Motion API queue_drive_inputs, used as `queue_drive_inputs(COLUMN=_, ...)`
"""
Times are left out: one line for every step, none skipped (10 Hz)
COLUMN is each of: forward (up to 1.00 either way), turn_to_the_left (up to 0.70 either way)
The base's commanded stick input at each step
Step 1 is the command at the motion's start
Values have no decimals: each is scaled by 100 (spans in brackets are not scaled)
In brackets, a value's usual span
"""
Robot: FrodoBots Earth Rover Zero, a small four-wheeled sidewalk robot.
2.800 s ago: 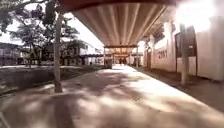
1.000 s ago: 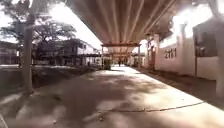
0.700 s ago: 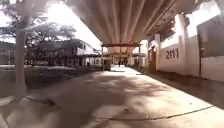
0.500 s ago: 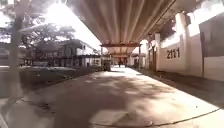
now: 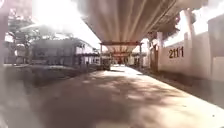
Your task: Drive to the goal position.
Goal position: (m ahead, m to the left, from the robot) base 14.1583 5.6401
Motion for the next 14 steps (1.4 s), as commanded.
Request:
queue_drive_inputs(forward=70, turn_to_the_left=0)
queue_drive_inputs(forward=70, turn_to_the_left=0)
queue_drive_inputs(forward=70, turn_to_the_left=0)
queue_drive_inputs(forward=70, turn_to_the_left=0)
queue_drive_inputs(forward=70, turn_to_the_left=0)
queue_drive_inputs(forward=70, turn_to_the_left=0)
queue_drive_inputs(forward=70, turn_to_the_left=0)
queue_drive_inputs(forward=70, turn_to_the_left=0)
queue_drive_inputs(forward=70, turn_to_the_left=0)
queue_drive_inputs(forward=70, turn_to_the_left=0)
queue_drive_inputs(forward=70, turn_to_the_left=0)
queue_drive_inputs(forward=70, turn_to_the_left=0)
queue_drive_inputs(forward=70, turn_to_the_left=0)
queue_drive_inputs(forward=70, turn_to_the_left=0)
